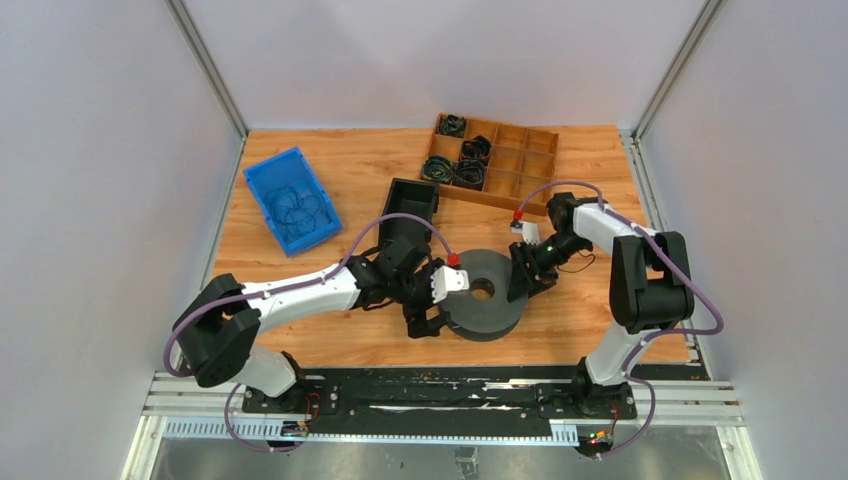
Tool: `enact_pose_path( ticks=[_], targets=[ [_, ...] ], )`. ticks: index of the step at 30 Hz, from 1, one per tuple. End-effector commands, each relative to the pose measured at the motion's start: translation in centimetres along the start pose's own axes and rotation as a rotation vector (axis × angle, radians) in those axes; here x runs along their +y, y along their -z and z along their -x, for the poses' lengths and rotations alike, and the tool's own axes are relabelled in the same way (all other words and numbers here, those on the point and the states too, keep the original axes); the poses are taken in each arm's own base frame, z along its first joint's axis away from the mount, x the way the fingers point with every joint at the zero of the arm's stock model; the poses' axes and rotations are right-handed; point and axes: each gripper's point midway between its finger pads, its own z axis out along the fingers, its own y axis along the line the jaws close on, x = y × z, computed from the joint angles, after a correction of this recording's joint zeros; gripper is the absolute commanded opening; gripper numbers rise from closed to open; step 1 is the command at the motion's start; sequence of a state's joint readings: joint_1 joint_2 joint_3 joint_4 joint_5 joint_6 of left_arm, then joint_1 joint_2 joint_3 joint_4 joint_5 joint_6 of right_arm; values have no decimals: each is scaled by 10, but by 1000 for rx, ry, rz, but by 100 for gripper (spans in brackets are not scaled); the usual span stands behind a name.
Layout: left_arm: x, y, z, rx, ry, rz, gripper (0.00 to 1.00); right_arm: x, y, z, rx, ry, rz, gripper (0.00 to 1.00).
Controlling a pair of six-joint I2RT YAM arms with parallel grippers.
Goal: Wrap the cables
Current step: Adjust the cable reel at the center of the board.
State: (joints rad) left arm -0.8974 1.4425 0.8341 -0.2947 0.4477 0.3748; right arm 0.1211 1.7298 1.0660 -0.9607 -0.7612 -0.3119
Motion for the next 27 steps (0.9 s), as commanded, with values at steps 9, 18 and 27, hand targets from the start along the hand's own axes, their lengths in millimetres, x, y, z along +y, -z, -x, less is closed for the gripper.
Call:
enact_pose_path(
  ticks=[9,18,27],
  targets=[
    [16,5,38,-139,-26,25,98,-14,15,-4,5,15,-88,68],
    [16,-11,27,-94,-54,-34,98,-18,25,-7,-8,43,-164,68],
    [20,-12,37,-131,-34,-18,98,-33,24,-18,43,6,-239,64]
  ],
)
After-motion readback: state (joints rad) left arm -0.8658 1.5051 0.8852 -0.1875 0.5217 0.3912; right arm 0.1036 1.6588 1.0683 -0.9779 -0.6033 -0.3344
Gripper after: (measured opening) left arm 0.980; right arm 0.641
